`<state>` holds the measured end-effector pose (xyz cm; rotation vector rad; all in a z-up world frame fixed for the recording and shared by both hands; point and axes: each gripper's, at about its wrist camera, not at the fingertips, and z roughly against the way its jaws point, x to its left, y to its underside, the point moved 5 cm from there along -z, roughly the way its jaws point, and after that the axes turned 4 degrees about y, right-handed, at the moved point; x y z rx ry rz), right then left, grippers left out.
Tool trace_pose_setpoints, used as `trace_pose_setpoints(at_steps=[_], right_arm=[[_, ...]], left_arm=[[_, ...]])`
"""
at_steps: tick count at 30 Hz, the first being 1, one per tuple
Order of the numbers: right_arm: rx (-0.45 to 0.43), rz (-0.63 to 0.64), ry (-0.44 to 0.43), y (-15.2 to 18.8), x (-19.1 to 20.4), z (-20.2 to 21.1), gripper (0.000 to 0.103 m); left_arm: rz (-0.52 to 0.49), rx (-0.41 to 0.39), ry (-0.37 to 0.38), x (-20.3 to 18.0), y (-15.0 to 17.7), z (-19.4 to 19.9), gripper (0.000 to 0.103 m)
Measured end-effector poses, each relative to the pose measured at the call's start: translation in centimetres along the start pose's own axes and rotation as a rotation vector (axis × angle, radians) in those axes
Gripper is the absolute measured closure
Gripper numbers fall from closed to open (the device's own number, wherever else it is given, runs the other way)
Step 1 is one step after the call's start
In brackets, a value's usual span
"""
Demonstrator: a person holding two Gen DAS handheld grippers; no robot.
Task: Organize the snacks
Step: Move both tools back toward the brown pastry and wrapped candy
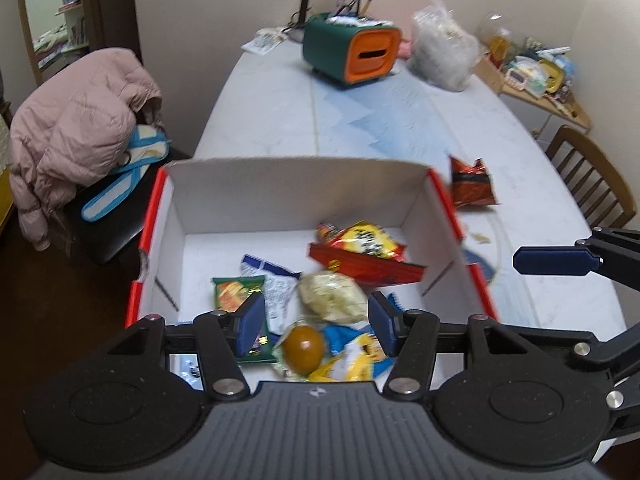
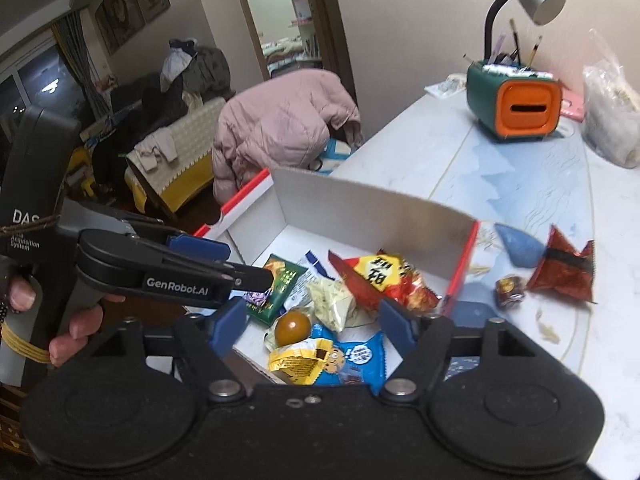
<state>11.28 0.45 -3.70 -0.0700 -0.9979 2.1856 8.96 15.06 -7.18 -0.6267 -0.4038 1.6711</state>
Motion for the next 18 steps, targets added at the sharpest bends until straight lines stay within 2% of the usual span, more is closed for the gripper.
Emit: trace_pose_setpoints(at_steps=[2,4,12,18], right_arm=[[-0.016,-0.004,0.012,0.1,-0.6,1.0,0.021],[-0.03,-0.007,0.028,0.1,-1.3,1.9,0.018],[-0.068,-0.044,0.074,0.6,-5.5,4.5,0.006],[-0.081,-0.047,0.086,0.9,-9.2,5.9,0.002]], left_arm=[[-0.008,-0.012,0.013,-0.9,-0.2,0.4,0.043],[-0.017,-0.029,0.014,-1.8,-0.4,0.7,0.035],[-0.024,-0.065,0.044,-5.8,-1.3,0.7,0.031],[-0.003,-0.066,0.062,-9.3,-2.0,-0.7,0.03]])
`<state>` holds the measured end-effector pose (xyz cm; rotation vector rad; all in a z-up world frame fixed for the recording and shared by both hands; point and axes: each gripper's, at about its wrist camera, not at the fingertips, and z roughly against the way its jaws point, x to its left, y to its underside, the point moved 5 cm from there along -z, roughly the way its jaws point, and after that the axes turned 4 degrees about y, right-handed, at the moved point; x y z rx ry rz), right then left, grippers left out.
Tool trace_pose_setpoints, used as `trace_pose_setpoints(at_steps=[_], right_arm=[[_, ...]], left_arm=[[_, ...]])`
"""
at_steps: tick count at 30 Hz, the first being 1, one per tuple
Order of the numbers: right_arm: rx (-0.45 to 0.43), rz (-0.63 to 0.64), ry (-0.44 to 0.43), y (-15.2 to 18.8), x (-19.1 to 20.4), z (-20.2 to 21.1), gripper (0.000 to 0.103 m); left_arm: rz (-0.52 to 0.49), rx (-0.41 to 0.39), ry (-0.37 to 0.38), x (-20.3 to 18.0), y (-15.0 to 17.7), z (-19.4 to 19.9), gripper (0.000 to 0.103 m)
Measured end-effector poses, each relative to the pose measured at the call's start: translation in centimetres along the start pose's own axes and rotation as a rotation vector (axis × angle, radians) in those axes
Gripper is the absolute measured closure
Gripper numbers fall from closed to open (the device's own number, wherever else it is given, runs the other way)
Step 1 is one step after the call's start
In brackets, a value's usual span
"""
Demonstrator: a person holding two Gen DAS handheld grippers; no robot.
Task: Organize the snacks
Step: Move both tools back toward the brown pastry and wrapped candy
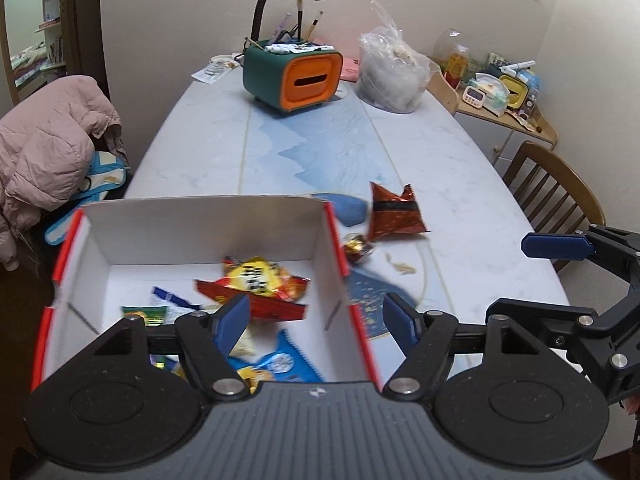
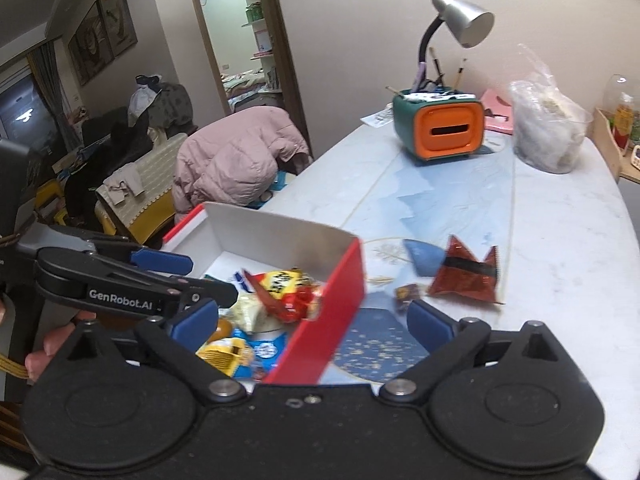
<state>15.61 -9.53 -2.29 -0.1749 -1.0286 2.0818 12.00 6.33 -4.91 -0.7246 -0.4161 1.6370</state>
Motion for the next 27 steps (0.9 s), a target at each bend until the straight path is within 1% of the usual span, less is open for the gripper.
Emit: trace_pose_setpoints(at_steps=[6,10,15,18,22,27], right_arm=[[0.011,0.002,0.011,0.1,-4.6,0.5,0.001],[0.022,0.011,0.025,0.1,-7.9,0.6,0.001],[0.039,0.023,0.041,-0.4,-11.7,0.2,0.001],[0.052,0.034,0.042,-0.8,-13.7,-0.5,0.001],[0.077,0.065,0.037,-1.3,-15.6,-1.9,0.001],[0.109,0.09,0.022,-1.9,-17.5,-4.3,0.001]], left_arm=[[0.049,-0.003,-0.017,-3.6,-0.5,-2.1,0.03],[0.099,-0.008,-0.057,-5.5,-1.0,-3.7,0.03],[0.136,-0.025,-0.107,-7.5,-1.7,-5.9,0.03],[0.15,-0.035,-0.139,-8.5,-2.1,-7.2,0.03],[0.189,-0.028,-0.173,-9.3,-2.5,-9.1,0.03],[0.266,0.012,-0.196,-9.4,-2.8,-12.1,0.03]])
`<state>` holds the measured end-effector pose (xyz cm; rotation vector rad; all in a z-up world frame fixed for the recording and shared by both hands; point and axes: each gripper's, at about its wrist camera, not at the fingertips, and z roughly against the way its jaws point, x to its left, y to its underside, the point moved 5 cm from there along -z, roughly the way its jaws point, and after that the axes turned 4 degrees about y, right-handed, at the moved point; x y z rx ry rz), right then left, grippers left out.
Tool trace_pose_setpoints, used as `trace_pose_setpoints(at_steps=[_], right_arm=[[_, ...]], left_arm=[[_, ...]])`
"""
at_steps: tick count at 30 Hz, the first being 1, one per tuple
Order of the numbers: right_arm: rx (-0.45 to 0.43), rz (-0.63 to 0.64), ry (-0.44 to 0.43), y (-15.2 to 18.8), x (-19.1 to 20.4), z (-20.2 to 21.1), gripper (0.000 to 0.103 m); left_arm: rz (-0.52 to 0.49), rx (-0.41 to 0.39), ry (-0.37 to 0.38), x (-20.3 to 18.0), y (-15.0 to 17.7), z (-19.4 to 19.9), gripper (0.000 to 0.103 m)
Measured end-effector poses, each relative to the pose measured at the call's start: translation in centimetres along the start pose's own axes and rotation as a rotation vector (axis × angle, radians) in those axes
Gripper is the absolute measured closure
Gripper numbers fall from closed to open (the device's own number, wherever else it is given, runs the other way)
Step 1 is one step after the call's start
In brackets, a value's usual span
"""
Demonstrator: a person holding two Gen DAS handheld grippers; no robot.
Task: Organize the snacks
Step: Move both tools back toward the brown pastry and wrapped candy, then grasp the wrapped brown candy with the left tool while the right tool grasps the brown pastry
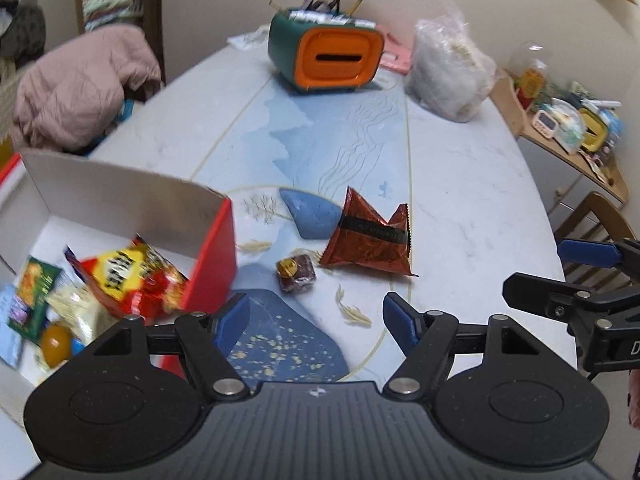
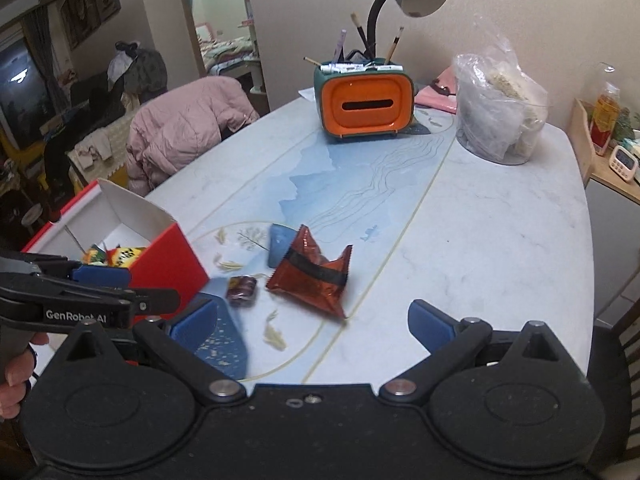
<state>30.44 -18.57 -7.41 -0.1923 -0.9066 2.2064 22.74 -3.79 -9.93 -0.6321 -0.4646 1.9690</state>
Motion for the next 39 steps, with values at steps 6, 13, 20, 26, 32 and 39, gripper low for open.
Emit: trace_pose_setpoints(at_steps=[6,13,20,26,32,39], right_arm=[[0.045,-0.007,-0.035,-0.5,-1.7,-3.5,0.001],[0.089,-0.054,-0.07,-1.1,-3.0,-8.0,0.002],[0.126,-0.085,-0.098,-1.4,-3.2,-11.7,0.004],[0.152,-0.123,-0.134,-1.5,-2.9,-14.3,0.005],[0.174,-0.153,-0.154,-1.5,-2.5,-16.2,0.009],[0.189,-0.153,-0.156,-1.3,-1.9,-17.7,0.015]], left_arm=[[0.049,0.038,-0.047,0.2,-0.5,-3.4,0.03],[0.087,0.068,-0.082,0.6,-0.8,-6.5,0.03],[0.072,0.071,-0.123,0.3,-1.2,-9.0,0.03],[0.073,0.074,-0.135,0.5,-1.3,-10.6,0.031],[0.087,0.092,-0.139,1.0,-1.3,-12.1,0.038],[0.107,0.108,-0.138,1.7,-1.0,-13.1,0.048]])
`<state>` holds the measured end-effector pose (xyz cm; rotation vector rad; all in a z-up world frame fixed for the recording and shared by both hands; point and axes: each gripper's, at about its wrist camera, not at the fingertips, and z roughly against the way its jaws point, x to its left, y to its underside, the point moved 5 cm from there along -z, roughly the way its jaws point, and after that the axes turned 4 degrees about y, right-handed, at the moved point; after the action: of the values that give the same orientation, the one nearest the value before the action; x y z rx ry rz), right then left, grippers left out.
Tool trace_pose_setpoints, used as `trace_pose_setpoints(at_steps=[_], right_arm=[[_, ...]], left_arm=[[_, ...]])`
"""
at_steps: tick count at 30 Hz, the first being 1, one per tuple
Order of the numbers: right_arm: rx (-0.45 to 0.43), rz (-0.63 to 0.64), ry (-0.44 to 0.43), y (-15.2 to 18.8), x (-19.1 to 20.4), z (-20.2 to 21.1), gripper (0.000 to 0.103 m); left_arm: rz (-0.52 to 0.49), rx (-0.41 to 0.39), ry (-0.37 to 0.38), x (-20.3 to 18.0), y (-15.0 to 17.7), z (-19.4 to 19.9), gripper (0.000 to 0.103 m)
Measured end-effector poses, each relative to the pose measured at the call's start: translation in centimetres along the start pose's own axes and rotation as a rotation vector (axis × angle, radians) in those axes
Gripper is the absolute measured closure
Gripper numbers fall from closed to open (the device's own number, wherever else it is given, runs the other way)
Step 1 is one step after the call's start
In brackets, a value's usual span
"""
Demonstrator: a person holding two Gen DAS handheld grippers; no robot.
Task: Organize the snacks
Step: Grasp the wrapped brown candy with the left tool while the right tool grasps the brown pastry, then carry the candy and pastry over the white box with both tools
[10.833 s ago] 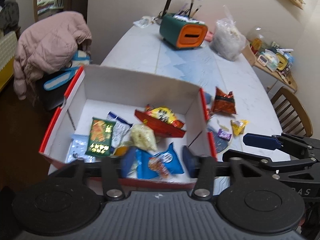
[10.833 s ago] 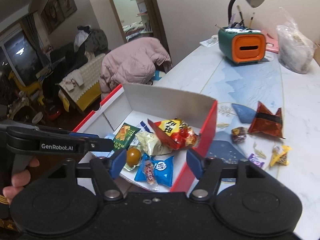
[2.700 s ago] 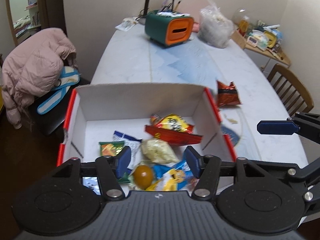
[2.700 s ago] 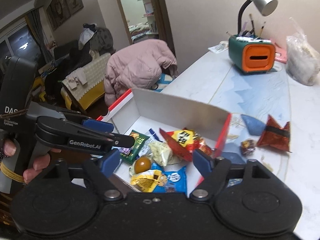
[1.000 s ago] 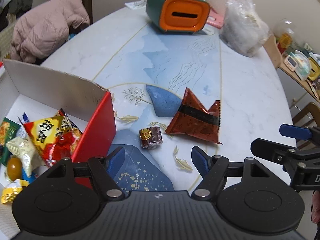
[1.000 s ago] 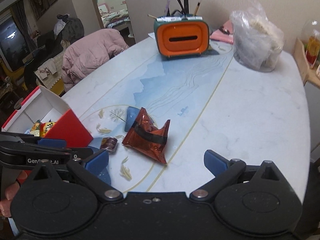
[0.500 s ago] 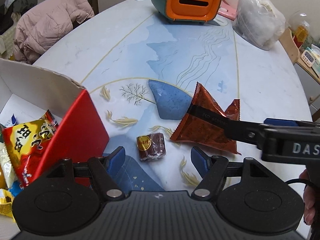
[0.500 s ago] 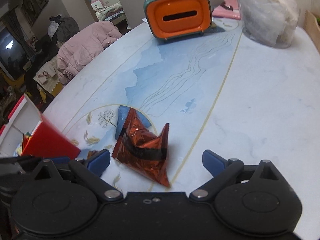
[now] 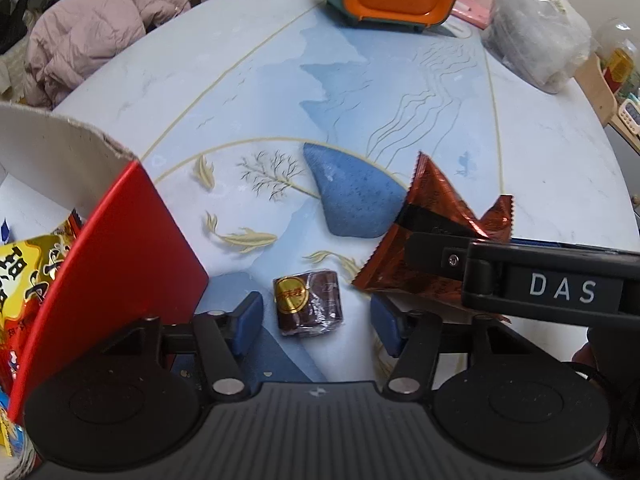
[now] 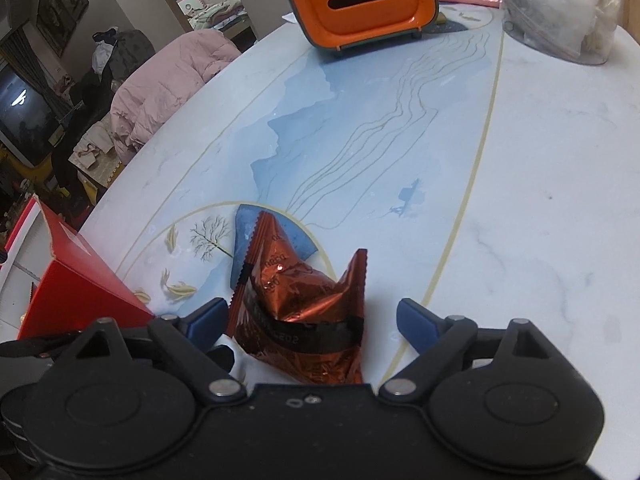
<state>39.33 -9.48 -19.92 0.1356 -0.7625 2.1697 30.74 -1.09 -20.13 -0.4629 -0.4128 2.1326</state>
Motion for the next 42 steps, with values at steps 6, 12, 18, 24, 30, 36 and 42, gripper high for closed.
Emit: trace_pose_setpoints(at_steps=[6,12,18,24,30,36,42], right_arm=[[-0.008,0.011,0.01,0.2,0.6,-0.5,0.025],[-0.021,0.028,0.018,0.5,1.1,-0.3,0.04],[-0.04,0.018,0.043,1.0,1.1,0.5,0.046],[-0.06,-0.004,0.054,1.6,0.6,2.4,0.048],[-0.081,-0.028,0.062,2.6,0.1,4.9,0.048],[-0.1,-0.042,0.073,3.8,0.2,7.7,0.048],[-0.121,-0.049,0.075,5.1,0.9,10.7,0.048]], left_arm=[[-0.008,-0.009,-0.004,0.0,0.0,0.0,0.063],[-0.02,0.001,-0.007,0.0,-0.2,0.0,0.069],[-0.031,0.009,-0.017,0.2,-0.1,0.2,0.069],[-0.024,0.02,-0.007,0.4,0.4,0.7,0.069],[-0.025,0.028,0.018,0.0,1.2,2.0,0.069],[-0.04,0.035,0.052,-0.4,2.1,4.2,0.069],[-0.057,0.033,0.078,-0.6,2.9,7.0,0.069]])
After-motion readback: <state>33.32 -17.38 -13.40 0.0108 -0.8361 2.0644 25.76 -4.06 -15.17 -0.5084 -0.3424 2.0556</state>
